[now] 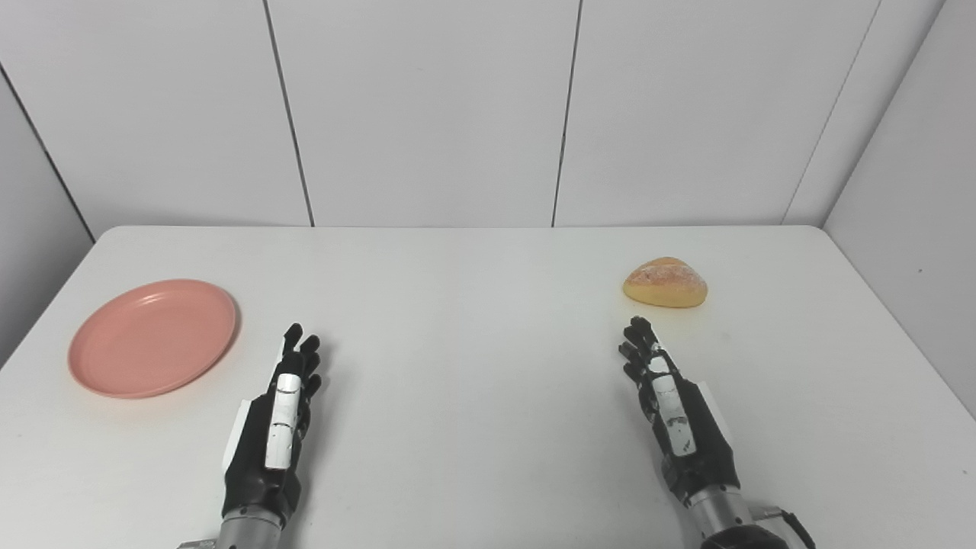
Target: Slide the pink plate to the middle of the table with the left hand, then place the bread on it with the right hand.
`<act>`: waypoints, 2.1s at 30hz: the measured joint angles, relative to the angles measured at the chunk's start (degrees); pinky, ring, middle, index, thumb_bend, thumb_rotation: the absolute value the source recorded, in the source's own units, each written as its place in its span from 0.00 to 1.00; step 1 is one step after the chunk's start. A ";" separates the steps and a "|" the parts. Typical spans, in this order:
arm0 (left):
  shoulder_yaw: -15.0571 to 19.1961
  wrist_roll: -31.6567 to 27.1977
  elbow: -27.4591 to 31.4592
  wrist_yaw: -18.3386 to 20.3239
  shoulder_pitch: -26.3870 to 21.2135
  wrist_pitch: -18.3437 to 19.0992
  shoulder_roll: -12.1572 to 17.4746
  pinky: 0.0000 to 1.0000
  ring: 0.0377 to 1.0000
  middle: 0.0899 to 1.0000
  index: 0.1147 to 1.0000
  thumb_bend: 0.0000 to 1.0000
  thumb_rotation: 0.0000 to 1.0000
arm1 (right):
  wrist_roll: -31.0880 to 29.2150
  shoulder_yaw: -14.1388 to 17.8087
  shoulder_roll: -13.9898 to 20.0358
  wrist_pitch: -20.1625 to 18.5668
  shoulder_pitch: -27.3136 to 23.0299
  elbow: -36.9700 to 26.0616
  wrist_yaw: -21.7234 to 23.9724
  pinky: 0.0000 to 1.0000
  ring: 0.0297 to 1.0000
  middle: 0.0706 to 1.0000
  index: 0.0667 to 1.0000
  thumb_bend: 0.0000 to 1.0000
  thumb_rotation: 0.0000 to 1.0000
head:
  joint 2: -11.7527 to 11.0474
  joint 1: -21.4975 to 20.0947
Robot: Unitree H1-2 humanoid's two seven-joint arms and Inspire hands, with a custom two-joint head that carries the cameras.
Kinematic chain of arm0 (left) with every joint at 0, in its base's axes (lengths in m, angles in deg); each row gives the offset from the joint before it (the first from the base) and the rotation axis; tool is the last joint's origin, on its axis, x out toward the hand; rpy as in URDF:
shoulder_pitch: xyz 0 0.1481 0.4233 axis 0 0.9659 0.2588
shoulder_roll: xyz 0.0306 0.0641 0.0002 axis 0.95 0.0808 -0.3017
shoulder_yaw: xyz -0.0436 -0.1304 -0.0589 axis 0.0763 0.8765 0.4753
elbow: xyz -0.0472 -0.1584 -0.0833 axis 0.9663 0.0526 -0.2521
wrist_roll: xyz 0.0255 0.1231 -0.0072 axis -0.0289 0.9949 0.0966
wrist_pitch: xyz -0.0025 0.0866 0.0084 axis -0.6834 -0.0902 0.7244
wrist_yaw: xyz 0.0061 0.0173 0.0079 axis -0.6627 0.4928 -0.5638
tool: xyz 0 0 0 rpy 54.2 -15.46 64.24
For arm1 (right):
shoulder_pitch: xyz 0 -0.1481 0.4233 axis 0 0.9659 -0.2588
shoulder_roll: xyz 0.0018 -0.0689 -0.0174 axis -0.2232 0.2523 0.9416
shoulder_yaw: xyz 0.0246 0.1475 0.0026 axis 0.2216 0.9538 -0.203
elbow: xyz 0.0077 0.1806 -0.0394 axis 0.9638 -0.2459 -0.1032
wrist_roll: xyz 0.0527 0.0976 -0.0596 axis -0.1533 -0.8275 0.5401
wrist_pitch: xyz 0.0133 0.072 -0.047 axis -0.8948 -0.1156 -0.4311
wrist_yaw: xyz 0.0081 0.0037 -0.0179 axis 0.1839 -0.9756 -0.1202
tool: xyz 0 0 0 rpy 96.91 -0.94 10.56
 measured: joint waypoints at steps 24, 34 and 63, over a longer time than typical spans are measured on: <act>-0.32 0.35 -0.02 -0.02 0.00 0.06 0.02 1.00 1.00 0.97 1.00 0.70 1.00 | -0.05 0.05 0.12 0.01 0.04 0.22 0.18 0.99 0.96 0.96 0.96 0.80 0.95 | 0.44 0.26; -0.91 0.96 -0.09 -0.30 0.03 0.03 -0.29 1.00 1.00 0.97 1.00 0.70 0.99 | -0.74 0.40 0.40 0.03 0.14 0.20 0.81 0.99 0.96 0.97 0.96 0.81 0.95 | -1.49 5.54; -6.75 8.06 -11.05 -5.70 -0.40 -10.13 -4.35 1.00 1.00 0.97 1.00 0.72 1.00 | -6.65 4.68 6.15 7.63 -3.46 10.19 6.83 1.00 0.99 1.00 1.00 0.73 0.97 | -10.90 16.79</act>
